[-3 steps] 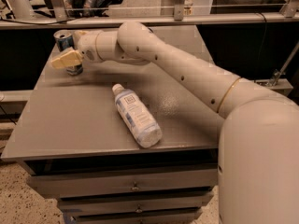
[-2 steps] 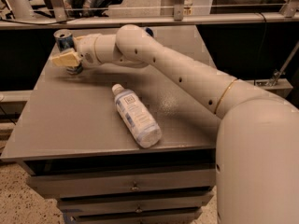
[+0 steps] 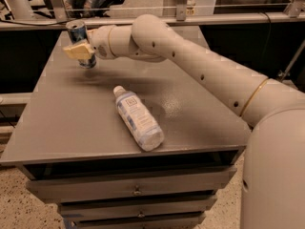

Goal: Knock redbull can over

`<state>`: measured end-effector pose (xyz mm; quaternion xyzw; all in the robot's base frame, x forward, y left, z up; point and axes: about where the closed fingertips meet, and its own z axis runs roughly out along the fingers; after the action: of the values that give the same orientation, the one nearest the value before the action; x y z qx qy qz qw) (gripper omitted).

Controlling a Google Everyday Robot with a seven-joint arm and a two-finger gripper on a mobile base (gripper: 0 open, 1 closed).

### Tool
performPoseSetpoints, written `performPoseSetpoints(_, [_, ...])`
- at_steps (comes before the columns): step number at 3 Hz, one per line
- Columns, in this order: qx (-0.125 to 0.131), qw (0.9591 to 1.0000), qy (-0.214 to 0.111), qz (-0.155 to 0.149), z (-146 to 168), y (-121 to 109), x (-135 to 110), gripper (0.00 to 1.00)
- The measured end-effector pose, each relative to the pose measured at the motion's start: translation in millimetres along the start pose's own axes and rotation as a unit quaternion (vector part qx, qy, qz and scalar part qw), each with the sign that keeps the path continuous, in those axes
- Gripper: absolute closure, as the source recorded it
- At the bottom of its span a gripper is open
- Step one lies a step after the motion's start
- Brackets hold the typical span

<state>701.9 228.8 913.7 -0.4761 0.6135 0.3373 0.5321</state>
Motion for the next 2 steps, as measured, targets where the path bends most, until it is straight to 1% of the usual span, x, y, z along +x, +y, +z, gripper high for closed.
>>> performPoseSetpoints(1, [0.022,0.9988,0.039,-0.019,-61.3,-17.0,-19.7,1.00])
performPoseSetpoints(2, [0.032,0.9923,0.112,-0.040,-118.1,-32.1,-22.5,1.00])
